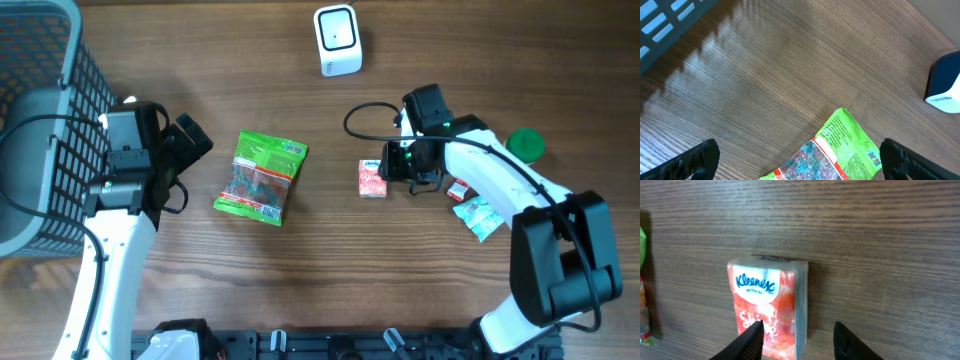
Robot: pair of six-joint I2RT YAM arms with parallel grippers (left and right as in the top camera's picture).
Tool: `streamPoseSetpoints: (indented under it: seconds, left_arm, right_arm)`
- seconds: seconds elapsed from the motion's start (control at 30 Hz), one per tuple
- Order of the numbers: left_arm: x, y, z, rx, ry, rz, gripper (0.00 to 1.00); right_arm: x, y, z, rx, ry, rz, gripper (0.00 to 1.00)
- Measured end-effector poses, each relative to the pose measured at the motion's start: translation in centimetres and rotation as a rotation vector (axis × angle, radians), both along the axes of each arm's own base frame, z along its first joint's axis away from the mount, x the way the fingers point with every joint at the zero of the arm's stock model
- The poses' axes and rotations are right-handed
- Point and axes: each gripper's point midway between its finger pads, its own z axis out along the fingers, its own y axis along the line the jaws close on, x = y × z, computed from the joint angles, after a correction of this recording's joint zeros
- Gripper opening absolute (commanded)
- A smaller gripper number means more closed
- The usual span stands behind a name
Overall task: Scan the item barcode
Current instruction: 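Regrasp the Kleenex pack at its end with the right gripper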
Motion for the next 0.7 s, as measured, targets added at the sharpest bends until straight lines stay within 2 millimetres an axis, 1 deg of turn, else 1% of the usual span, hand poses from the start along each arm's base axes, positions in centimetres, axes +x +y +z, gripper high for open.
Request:
streamPoseSetpoints:
  seconds: [0.17,0.2,0.27,0.3,0.4,0.43,0.5,0.57,0.7]
  left_arm:
    - [0.0,0.0,0.0,0.0,0.0,0.0,1.0]
    - [0.0,0.0,0.0,0.0,0.0,0.0,1.0]
    - [0.0,0.0,0.0,0.0,0.0,0.0,1.0]
    - [0.0,0.0,0.0,0.0,0.0,0.0,1.0]
    - [0.0,0.0,0.0,0.0,0.0,0.0,1.0]
    - [0.0,0.0,0.0,0.0,0.0,0.0,1.0]
    - [0.0,0.0,0.0,0.0,0.0,0.0,1.0]
    - [0.0,0.0,0.0,0.0,0.0,0.0,1.0]
    - [0.0,0.0,0.0,0.0,0.0,0.0,1.0]
  right_arm:
    - [0.1,0.6,-1.1,0.043,-0.037,0.01,0.38]
    - [-0.1,0.7,-1.6,0.052,-0.037,0.012,0.37]
    - [0.0,0.9,-2.1,0.069,-0.063,0.015,0.32]
    - [0.0,0.9,-2.2,0.076,-0.067,0.014,0.28]
    - [0.1,1.4,-2.3,0.104,-0.081,0.023,0.11]
    - [0.0,1.4,-2.3,0.108,-0.08,0.022,0.08]
    - [0.1,1.5,-2.2,0.112,-0.085,0.025,0.08]
    - [0.2,1.5,-2.2,0.115,-0.089,0.027,0.04]
    - [0.1,1.4,-2.0,0.112,-0.077,0.025,0.04]
